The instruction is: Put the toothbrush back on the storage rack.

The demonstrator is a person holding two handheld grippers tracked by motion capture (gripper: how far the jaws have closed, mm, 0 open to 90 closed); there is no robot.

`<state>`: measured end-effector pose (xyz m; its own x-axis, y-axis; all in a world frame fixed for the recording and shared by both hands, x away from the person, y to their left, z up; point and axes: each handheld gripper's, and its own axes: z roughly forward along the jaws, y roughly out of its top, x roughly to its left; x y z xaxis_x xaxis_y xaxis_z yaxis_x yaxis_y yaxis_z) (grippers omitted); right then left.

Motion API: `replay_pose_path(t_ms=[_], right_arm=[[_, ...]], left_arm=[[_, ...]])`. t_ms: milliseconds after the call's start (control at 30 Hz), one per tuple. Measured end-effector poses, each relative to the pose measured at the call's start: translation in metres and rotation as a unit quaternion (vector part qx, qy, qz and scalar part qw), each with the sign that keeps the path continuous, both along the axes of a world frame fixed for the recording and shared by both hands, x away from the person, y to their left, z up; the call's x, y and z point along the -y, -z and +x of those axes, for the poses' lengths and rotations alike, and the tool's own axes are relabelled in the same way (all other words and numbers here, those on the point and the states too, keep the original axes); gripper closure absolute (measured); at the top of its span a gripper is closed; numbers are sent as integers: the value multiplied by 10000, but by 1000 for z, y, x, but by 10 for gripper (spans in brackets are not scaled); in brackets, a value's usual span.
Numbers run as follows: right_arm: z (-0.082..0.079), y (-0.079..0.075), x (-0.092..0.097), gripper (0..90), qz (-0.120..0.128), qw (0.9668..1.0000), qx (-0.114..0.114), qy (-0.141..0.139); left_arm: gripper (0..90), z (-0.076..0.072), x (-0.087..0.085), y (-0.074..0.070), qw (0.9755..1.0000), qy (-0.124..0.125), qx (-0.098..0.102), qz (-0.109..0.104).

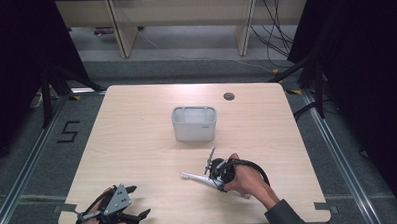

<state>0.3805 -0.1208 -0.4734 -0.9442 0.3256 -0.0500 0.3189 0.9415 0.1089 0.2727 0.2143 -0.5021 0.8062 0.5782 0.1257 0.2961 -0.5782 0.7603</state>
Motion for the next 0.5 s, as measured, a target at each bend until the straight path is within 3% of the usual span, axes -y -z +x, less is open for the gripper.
replay_pose_path(t_ms=[133,233,367,500], right_arm=[[-3,-7,1,666,26,9998,36,184],[-2,-13,4,666,154,9997,117,120],[-2,-28,12,666,428,9983,261,309],[1,-43,21,666,797,9946,457,479]], left_arm=[[148,0,0,1,10000,-48,45,-11],[148,0,0,1,10000,-38,36,-8],[147,0,0,0,10000,-7,3,-2],[148,0,0,0,10000,-36,20,-37]])
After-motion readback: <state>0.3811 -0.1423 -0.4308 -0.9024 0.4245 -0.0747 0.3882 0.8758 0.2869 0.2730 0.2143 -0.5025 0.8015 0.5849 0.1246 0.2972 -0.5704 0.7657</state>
